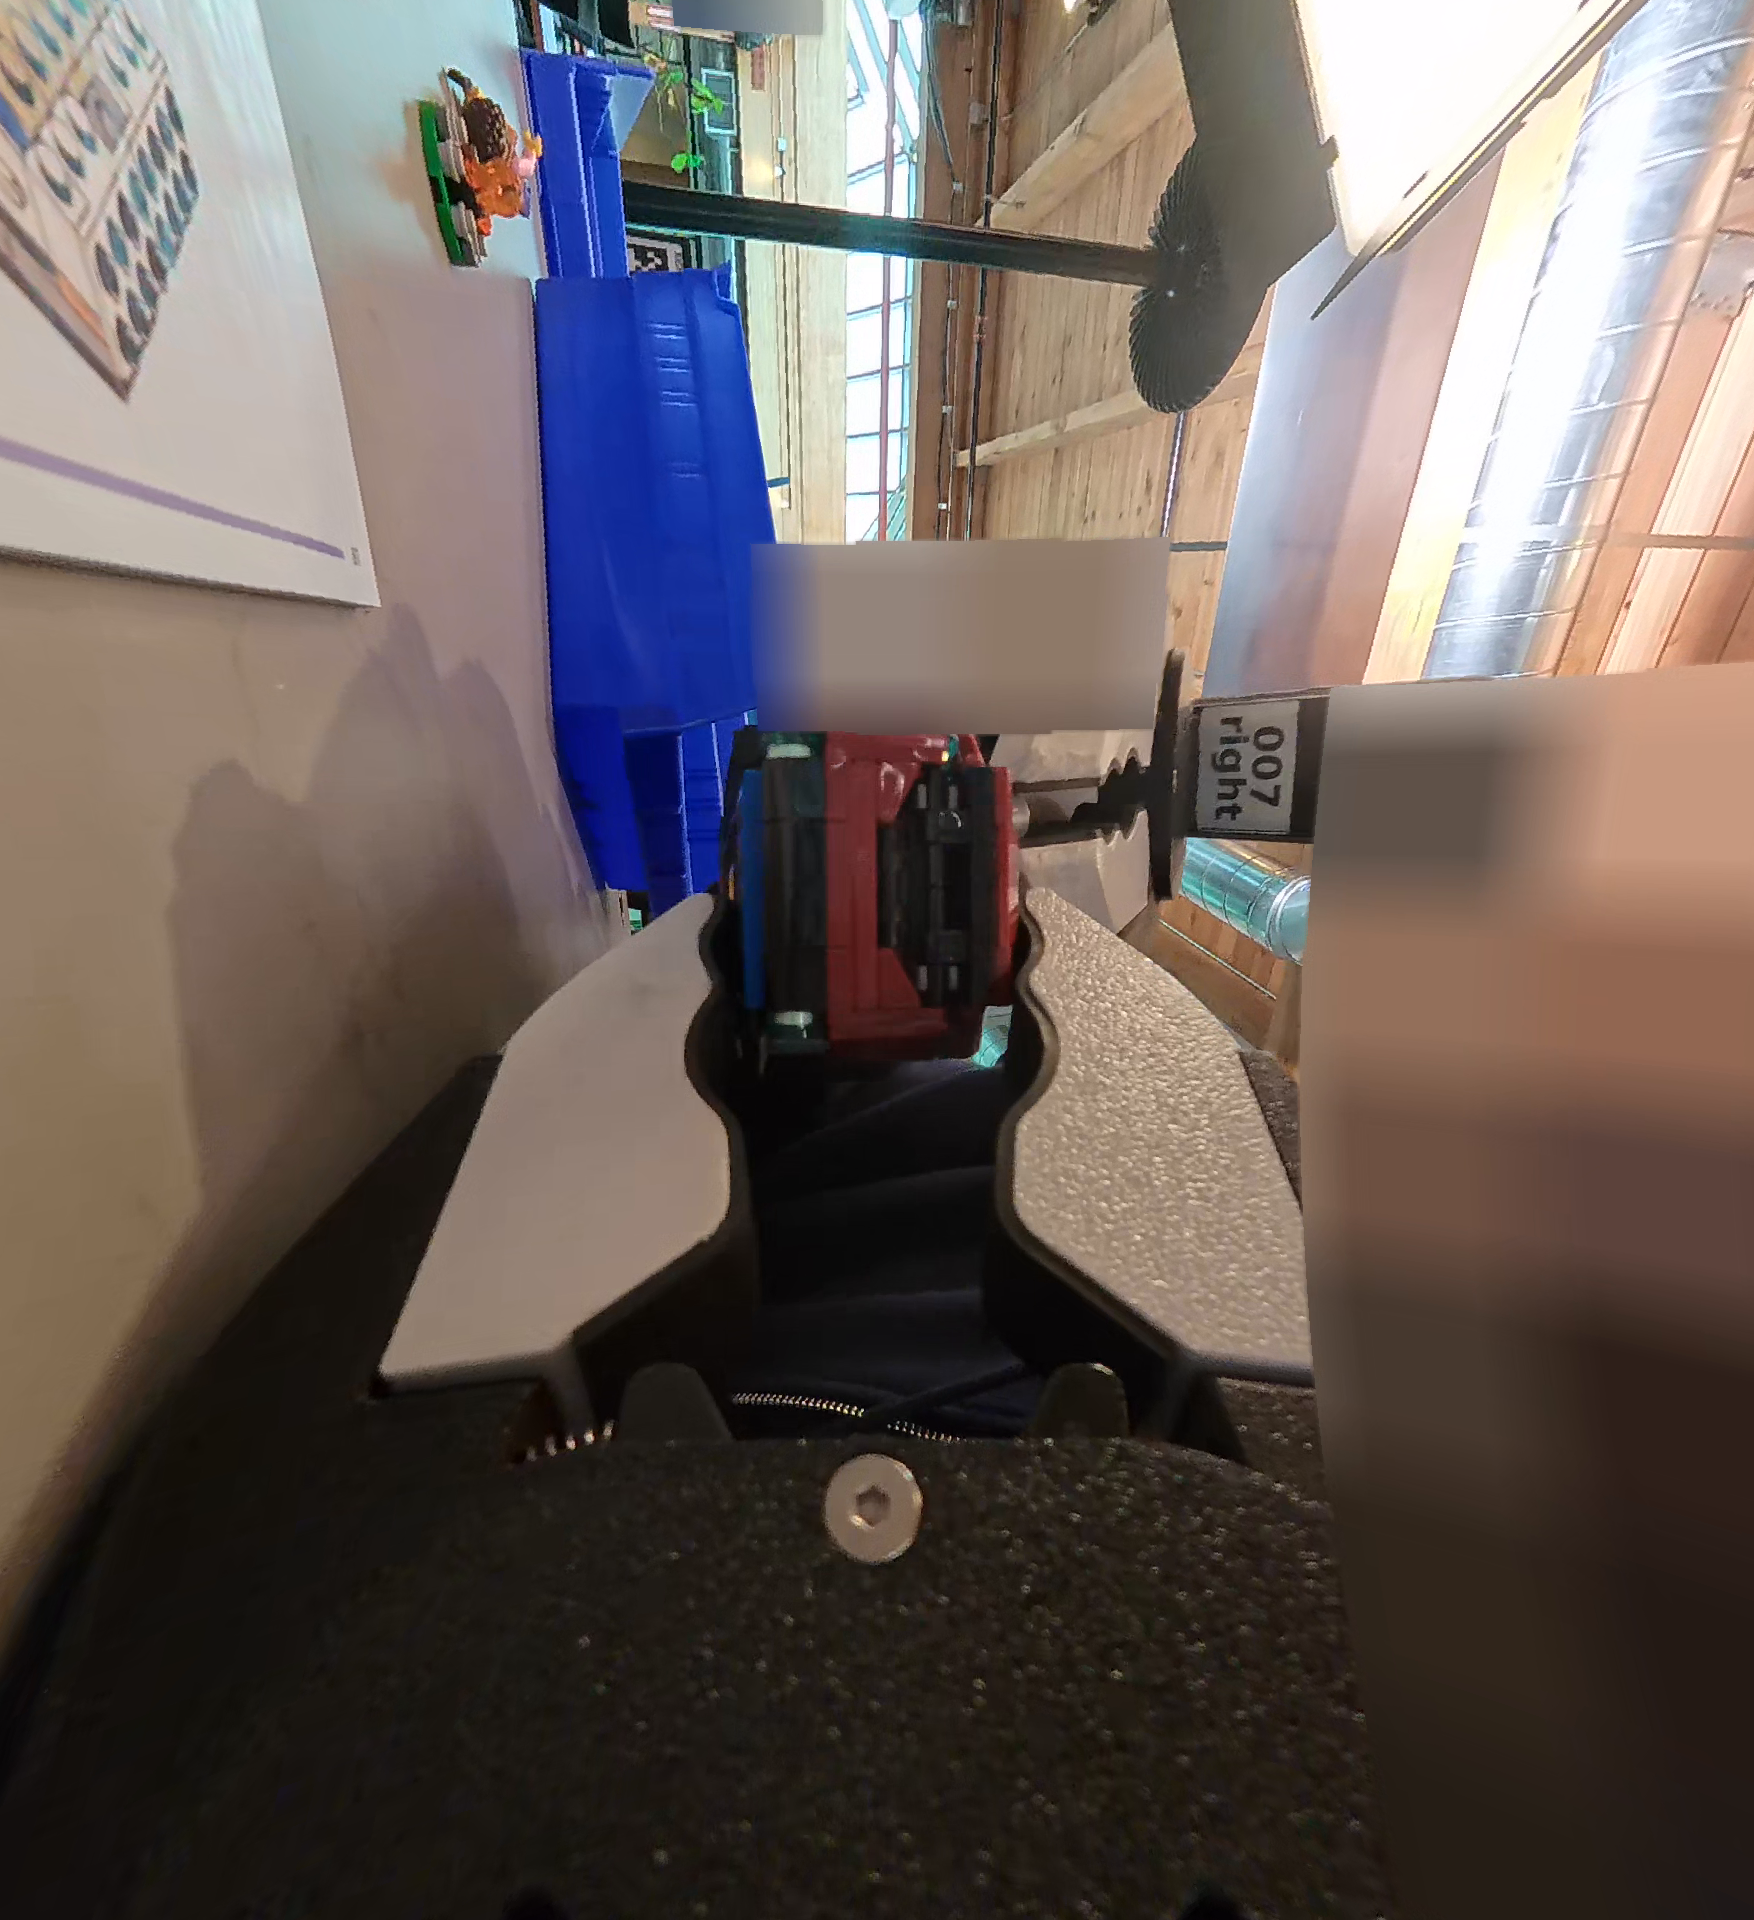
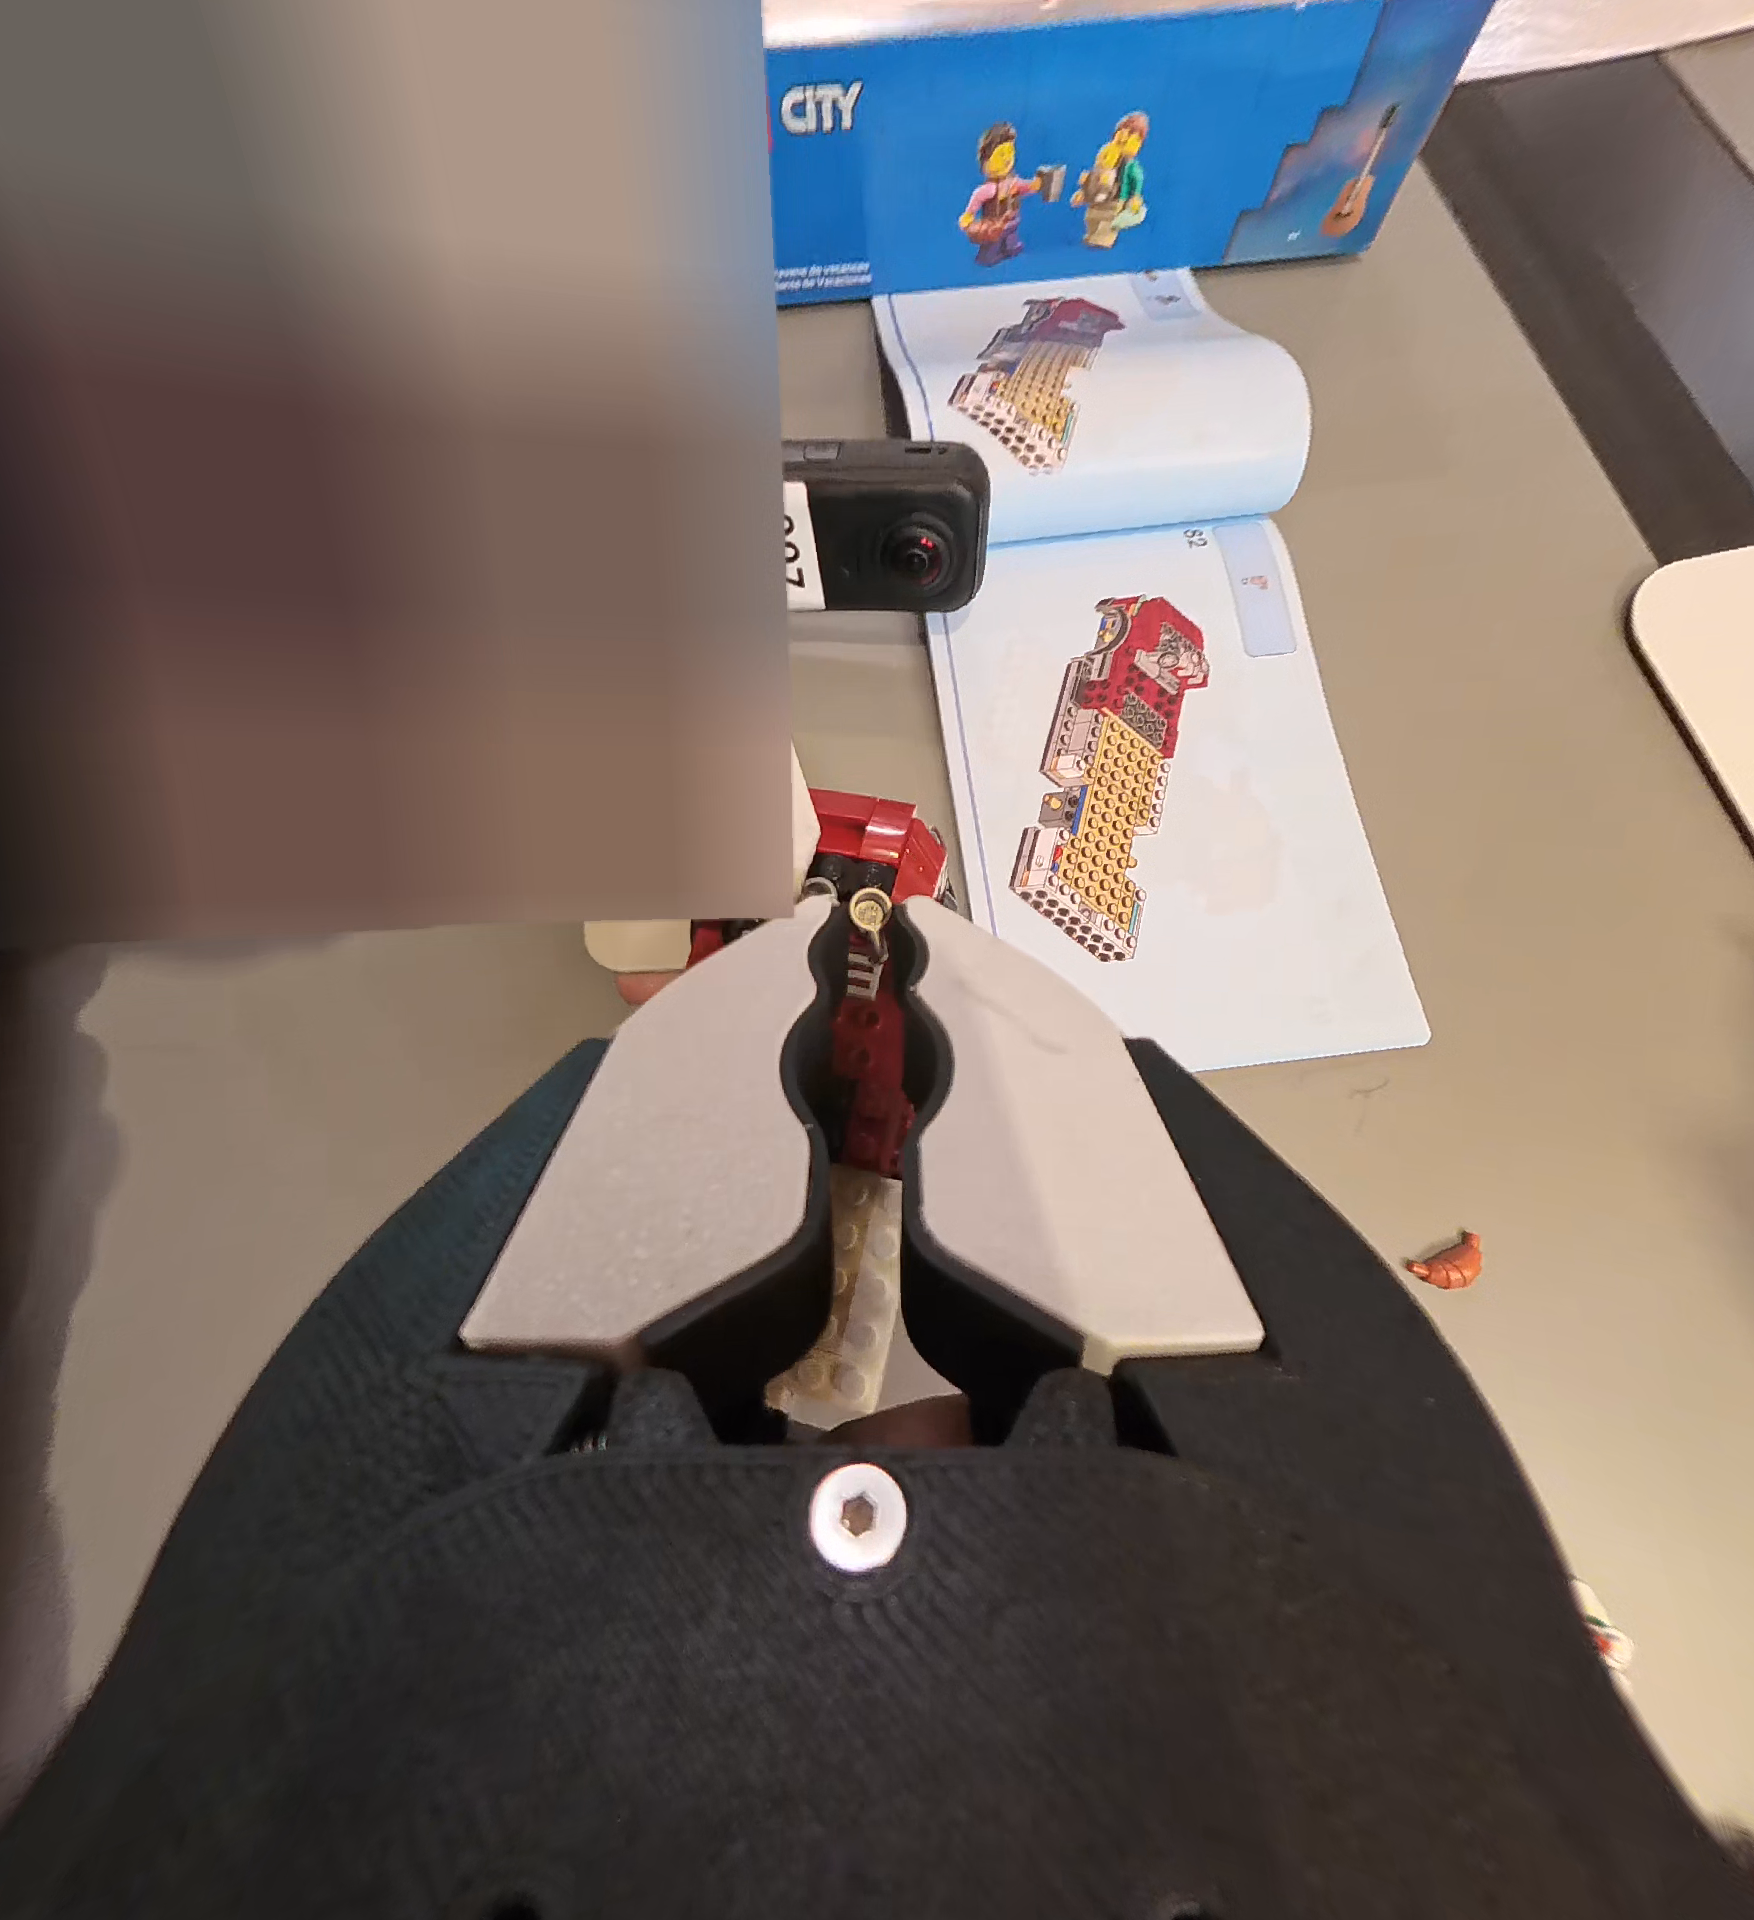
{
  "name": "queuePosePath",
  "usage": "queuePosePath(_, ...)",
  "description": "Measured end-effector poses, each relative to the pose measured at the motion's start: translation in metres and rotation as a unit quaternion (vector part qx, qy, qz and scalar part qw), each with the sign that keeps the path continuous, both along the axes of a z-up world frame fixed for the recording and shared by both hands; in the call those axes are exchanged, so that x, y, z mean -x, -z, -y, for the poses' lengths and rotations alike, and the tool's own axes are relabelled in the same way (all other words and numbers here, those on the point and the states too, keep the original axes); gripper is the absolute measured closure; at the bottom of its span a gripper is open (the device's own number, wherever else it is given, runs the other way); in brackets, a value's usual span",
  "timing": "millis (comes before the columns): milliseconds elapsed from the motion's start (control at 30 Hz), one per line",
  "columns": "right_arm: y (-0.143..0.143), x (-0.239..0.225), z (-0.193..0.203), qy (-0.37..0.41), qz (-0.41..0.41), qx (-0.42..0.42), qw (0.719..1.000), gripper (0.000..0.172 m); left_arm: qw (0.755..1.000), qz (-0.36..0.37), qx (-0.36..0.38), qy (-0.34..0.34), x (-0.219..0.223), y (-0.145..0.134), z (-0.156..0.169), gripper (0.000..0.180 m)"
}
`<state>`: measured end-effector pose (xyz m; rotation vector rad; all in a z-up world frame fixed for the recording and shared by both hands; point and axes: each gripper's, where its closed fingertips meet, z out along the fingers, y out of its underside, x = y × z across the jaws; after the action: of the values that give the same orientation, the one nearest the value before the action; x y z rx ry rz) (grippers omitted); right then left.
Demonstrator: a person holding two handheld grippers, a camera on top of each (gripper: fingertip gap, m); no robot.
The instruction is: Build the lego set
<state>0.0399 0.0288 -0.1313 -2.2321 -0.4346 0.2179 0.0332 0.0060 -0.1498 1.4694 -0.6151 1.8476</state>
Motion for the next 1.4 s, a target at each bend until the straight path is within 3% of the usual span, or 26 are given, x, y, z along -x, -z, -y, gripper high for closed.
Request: queuePosePath(1400, -0.003, 0.0021, -0.0013, -0.051, -0.015, 0.001, 0.999, 0.16, 1.0, 0.004, 0.013, -0.001, -0.0006, -0.0013, -0.0023, 0.131)
